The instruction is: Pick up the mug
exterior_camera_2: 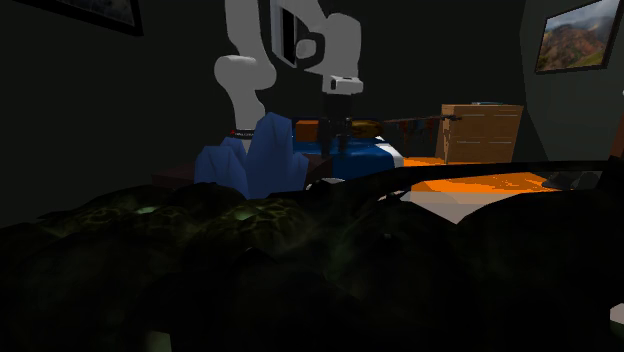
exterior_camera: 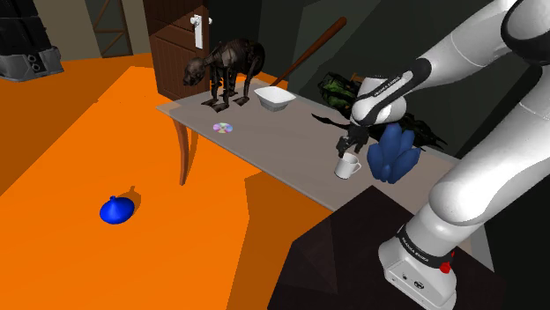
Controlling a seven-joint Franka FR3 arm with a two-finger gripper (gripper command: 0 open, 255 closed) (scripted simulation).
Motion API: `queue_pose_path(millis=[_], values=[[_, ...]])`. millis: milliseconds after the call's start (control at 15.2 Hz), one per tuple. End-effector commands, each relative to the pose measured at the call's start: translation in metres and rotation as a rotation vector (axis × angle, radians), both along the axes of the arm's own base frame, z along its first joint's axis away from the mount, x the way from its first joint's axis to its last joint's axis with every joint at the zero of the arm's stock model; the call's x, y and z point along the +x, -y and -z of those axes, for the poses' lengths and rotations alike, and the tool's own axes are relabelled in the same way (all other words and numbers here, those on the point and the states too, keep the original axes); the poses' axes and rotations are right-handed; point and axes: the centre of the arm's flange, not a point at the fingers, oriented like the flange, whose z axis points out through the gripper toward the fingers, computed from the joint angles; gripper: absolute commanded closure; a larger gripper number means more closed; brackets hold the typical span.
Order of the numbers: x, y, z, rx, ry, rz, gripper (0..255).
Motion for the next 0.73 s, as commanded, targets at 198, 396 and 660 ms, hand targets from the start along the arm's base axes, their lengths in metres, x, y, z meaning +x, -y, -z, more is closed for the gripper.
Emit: queue_pose_path(millis=[198,396,660], values=[[0.015,0.027,0.050,-0.003,0.025,0.019,0],[0.015,0.027,0.066,-0.003,0.025,0.019,0],[0.015,0.027,0.085,-0.003,0.025,0.019,0]])
